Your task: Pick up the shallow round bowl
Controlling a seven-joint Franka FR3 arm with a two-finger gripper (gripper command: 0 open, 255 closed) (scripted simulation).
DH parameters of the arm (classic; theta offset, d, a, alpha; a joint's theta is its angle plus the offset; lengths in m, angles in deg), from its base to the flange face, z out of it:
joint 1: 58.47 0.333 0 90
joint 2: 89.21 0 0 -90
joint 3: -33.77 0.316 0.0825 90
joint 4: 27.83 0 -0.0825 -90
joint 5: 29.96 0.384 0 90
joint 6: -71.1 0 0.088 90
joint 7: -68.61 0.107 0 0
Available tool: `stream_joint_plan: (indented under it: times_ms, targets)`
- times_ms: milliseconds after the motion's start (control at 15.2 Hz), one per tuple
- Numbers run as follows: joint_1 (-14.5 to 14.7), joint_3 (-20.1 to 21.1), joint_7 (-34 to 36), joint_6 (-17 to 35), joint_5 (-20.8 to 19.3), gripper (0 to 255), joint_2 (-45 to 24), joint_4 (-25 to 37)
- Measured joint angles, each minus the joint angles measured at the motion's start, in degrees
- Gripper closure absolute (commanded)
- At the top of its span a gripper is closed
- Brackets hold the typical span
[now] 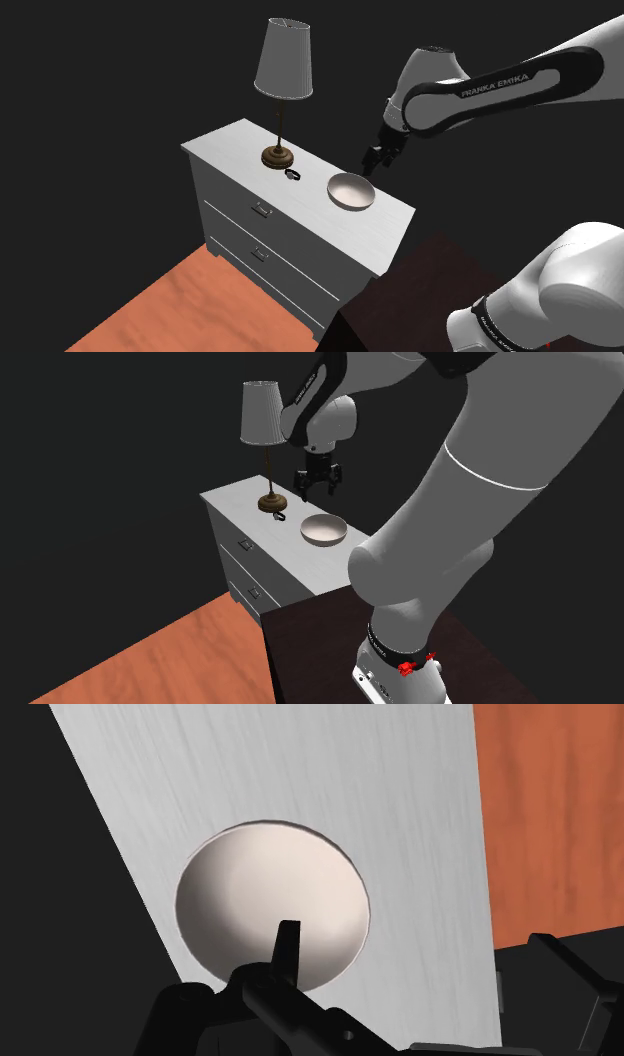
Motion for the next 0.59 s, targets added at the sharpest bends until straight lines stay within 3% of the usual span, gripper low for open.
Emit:
stream_joint_plan:
  times_ms: [594]
  targets:
    - [0.72,0.71,1.88,15.72,-0.19,0,-20.76,5.96]
